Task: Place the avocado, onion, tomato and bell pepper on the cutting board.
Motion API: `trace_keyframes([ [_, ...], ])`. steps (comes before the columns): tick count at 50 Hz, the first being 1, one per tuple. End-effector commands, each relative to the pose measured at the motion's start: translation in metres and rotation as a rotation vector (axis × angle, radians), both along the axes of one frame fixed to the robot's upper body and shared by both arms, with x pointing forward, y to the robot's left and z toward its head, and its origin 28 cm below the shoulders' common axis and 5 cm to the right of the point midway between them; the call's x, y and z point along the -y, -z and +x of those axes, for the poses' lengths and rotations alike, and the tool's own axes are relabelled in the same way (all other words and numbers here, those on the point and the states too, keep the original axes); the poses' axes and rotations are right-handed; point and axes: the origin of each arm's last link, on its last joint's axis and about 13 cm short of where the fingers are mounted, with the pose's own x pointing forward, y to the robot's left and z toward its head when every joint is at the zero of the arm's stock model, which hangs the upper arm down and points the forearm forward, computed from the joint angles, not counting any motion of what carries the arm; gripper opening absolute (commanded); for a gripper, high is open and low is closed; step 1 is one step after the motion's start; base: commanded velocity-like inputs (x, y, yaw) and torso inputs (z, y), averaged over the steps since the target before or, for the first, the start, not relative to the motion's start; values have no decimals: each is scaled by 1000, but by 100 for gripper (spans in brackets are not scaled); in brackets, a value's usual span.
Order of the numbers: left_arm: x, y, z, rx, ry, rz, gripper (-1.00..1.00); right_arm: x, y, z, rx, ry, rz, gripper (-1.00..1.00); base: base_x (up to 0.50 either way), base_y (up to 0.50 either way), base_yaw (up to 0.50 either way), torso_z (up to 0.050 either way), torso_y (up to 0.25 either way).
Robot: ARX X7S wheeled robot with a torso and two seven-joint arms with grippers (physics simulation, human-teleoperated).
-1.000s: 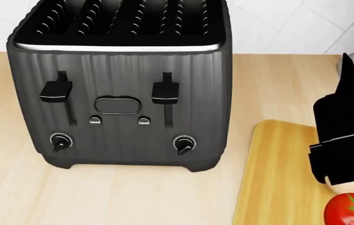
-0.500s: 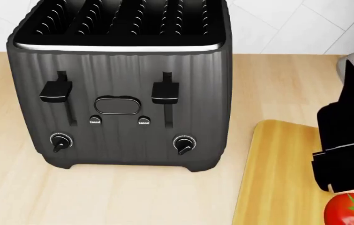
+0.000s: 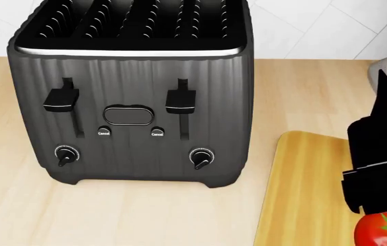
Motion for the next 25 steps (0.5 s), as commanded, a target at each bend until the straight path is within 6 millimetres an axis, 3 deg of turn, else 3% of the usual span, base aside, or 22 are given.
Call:
trace_keyframes([
  [1,-1,15,8,-25,-14,-11,100,0,3,2,-6,-2,4,100,0,0,0,0,0],
  [21,-9,34,15,-53,-60,-3,100,1,5,0,-11,3,6,100,0,0,0,0,0],
  [22,-9,32,14,-47,-60,2,-100,1,5,0,-11,3,6,100,0,0,0,0,0],
  [25,-7,25,12,-14,-35,66,-100,1,5,1,-9,4,6,100,0,0,0,0,0],
])
